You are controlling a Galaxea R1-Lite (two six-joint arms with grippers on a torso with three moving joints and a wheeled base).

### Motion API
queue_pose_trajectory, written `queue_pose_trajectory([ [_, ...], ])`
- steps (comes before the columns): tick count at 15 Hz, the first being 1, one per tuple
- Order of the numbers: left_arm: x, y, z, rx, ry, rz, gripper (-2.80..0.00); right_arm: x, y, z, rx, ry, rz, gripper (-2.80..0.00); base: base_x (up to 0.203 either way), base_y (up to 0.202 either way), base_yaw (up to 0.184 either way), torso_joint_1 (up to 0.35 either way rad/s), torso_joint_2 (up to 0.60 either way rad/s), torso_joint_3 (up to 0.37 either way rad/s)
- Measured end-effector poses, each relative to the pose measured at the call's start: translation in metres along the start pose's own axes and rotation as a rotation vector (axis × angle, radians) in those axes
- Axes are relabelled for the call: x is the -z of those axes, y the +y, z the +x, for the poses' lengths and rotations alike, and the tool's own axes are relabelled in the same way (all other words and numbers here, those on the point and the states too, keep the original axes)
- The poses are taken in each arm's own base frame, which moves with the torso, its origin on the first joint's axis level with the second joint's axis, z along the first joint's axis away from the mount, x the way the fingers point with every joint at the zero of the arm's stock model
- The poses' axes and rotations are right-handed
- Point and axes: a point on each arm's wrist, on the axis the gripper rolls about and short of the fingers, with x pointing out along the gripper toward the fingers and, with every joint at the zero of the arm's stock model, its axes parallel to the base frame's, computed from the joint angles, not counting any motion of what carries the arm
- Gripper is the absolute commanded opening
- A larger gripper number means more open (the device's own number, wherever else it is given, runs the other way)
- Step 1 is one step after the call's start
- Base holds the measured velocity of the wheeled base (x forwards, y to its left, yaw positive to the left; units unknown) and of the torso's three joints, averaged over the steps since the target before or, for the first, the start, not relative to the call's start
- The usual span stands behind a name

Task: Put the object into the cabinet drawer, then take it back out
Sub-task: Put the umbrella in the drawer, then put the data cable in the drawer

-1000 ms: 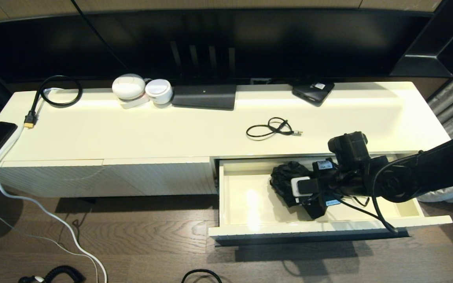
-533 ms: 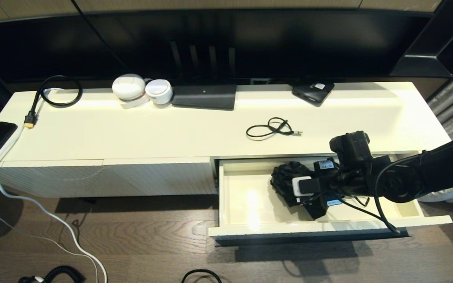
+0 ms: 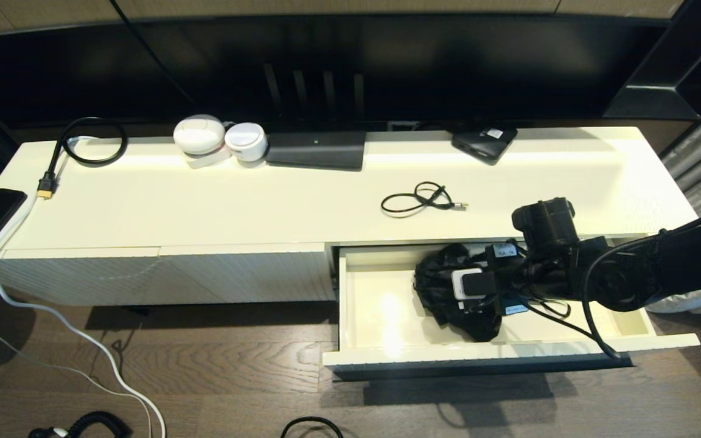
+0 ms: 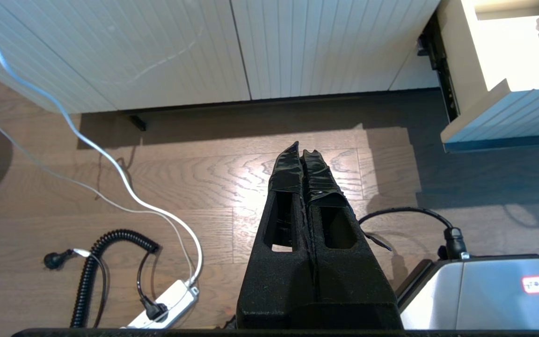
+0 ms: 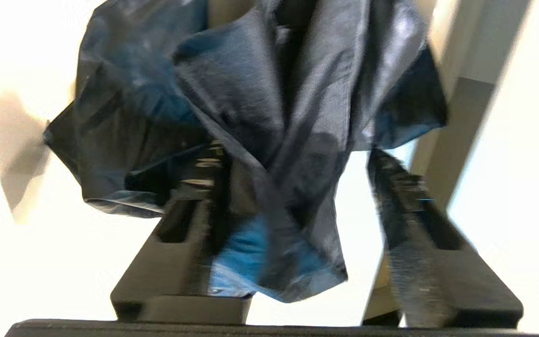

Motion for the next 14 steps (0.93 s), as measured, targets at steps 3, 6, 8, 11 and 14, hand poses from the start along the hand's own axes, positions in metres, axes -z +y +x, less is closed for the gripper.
queue_pose_trajectory([
  [3, 0.000, 0.000, 0.000, 0.000, 0.000, 0.000, -2.80, -0.001, -0.002, -0.007, 0.013, -0.004, -0.001, 0.00, 0.000, 0.000, 0.000, 0.000, 0.00, 0.000],
  [6, 0.000, 0.000, 0.000, 0.000, 0.000, 0.000, -2.80, -0.004, -0.011, -0.030, 0.060, -0.013, -0.001, 0.00, 0.000, 0.000, 0.000, 0.000, 0.00, 0.000],
  [8, 0.000, 0.000, 0.000, 0.000, 0.000, 0.000, -2.80, -0.006, -0.016, -0.049, 0.094, -0.022, 0.004, 0.00, 0.000, 0.000, 0.000, 0.000, 0.00, 0.000],
  [11, 0.000, 0.000, 0.000, 0.000, 0.000, 0.000, -2.80, -0.012, -0.024, -0.078, 0.152, -0.044, 0.041, 0.00, 0.000, 0.000, 0.000, 0.000, 0.00, 0.000],
  [14, 0.000, 0.000, 0.000, -0.001, 0.000, 0.000, -2.80, -0.016, -0.031, -0.106, 0.181, -0.053, 0.088, 0.00, 0.000, 0.000, 0.000, 0.000, 0.00, 0.000],
])
